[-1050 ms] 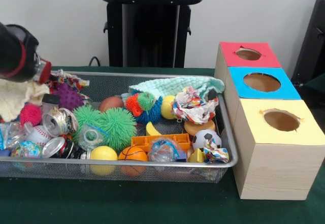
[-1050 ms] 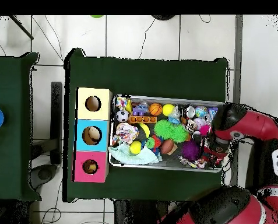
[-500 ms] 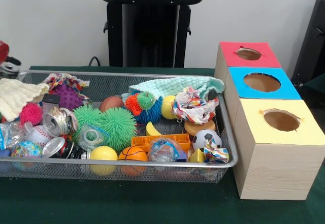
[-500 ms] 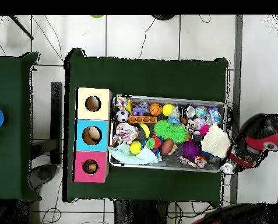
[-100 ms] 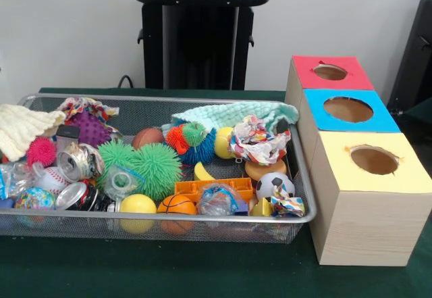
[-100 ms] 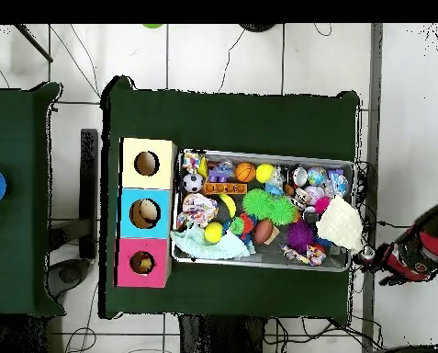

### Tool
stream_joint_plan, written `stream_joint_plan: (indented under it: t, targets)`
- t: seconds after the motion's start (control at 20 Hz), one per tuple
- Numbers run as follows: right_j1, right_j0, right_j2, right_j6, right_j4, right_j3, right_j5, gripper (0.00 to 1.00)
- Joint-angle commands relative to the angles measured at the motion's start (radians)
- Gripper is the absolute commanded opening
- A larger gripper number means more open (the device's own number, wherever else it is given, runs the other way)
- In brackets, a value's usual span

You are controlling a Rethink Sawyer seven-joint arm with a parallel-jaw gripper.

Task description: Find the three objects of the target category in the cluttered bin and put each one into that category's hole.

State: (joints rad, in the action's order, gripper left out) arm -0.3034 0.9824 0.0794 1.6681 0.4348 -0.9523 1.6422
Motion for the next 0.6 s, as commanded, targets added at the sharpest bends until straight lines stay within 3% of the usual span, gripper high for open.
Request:
stream_joint_plan:
  t: [0.05, 0.6]
  targets:
    - [-0.074, 0.044, 0.082, -0.206, -0.041, -0.001, 0.048, 1.0]
    - [-0.099, 0.149, 0.121, -0.344, -0.007, 0.111, 0.035, 1.0]
